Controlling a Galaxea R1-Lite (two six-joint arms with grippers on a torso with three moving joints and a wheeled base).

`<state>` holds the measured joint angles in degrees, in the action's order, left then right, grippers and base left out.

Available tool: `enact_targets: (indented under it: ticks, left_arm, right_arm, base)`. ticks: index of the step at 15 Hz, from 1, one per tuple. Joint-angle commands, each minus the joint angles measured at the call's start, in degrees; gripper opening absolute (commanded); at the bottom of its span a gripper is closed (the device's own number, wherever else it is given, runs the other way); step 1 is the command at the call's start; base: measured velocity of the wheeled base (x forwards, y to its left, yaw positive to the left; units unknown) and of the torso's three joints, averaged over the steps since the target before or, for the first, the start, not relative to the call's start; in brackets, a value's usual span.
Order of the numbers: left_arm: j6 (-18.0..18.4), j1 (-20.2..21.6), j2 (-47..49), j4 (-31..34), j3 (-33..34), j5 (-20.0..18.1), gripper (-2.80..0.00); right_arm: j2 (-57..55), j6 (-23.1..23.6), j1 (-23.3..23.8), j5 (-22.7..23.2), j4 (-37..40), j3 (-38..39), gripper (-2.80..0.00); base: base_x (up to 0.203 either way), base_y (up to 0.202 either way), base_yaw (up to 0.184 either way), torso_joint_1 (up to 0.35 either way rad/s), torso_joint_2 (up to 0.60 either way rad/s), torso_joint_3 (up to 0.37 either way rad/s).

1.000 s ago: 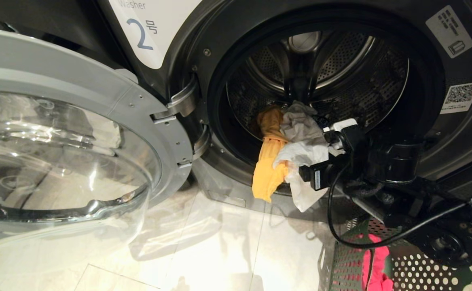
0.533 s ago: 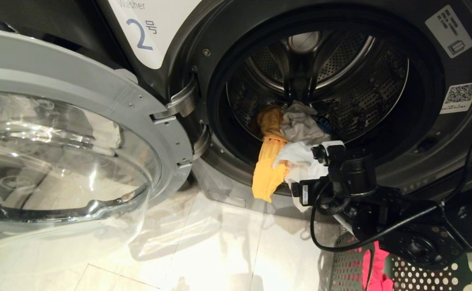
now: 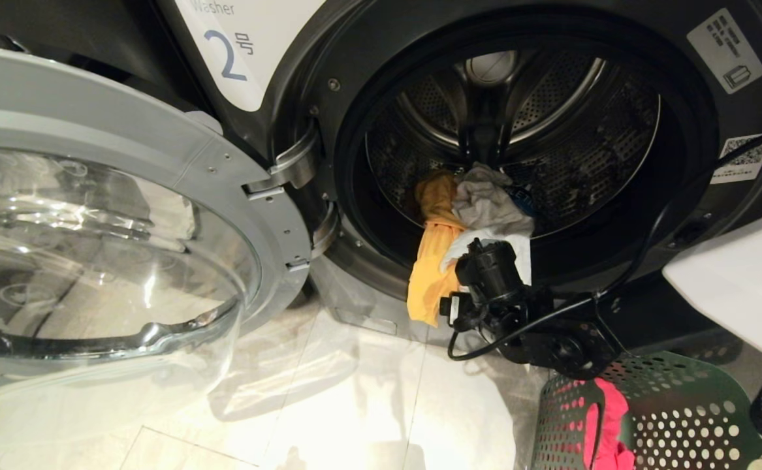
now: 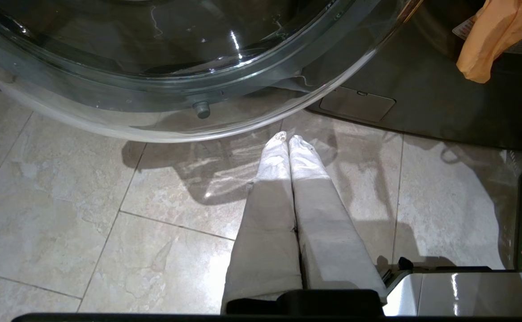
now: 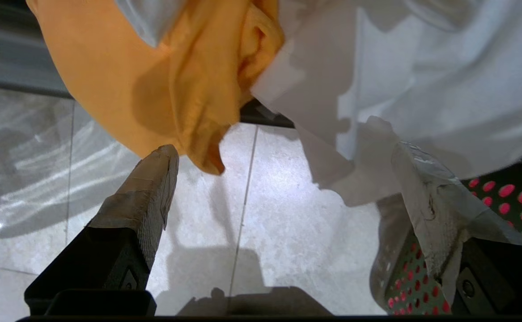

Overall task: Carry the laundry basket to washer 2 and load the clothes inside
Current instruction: Place the clothes into the washing machine

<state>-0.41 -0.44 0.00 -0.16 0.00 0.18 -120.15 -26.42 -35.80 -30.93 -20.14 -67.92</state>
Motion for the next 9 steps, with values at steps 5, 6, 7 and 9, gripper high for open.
enact_targets:
  ticks: [5, 6, 7, 9]
  left_arm:
    - [-0.02, 0.0, 0.09, -0.02, 0.09, -0.01, -2.8]
    - [-0.02, 0.0, 0.09, -0.02, 0.09, -0.01, -2.8]
    - [-0.02, 0.0, 0.09, -0.02, 0.09, -0.01, -2.8]
    - [-0.02, 0.0, 0.09, -0.02, 0.09, 0.05, -2.8]
  right_arm:
    - [-7.63, -1.66, 0.53, -0.25, -0.18, -9.53, 0.0]
    - [-8.41, -1.86, 0.72, -0.66, -0.34, -10.85, 0.0]
    - [-9.07, -2.24, 0.93, -1.61, -0.52, -12.45, 0.0]
    - [-10.36, -2.2, 1.55, -3.35, -0.6, -14.52, 0.0]
  base:
    - [0.0, 0.0, 0.0, 0.0, 0.0, 0.0]
    - [0.0, 0.0, 0.0, 0.0, 0.0, 0.0]
    - [0.0, 0.0, 0.0, 0.0, 0.0, 0.0]
    - [0.0, 0.0, 0.0, 0.0, 0.0, 0.0]
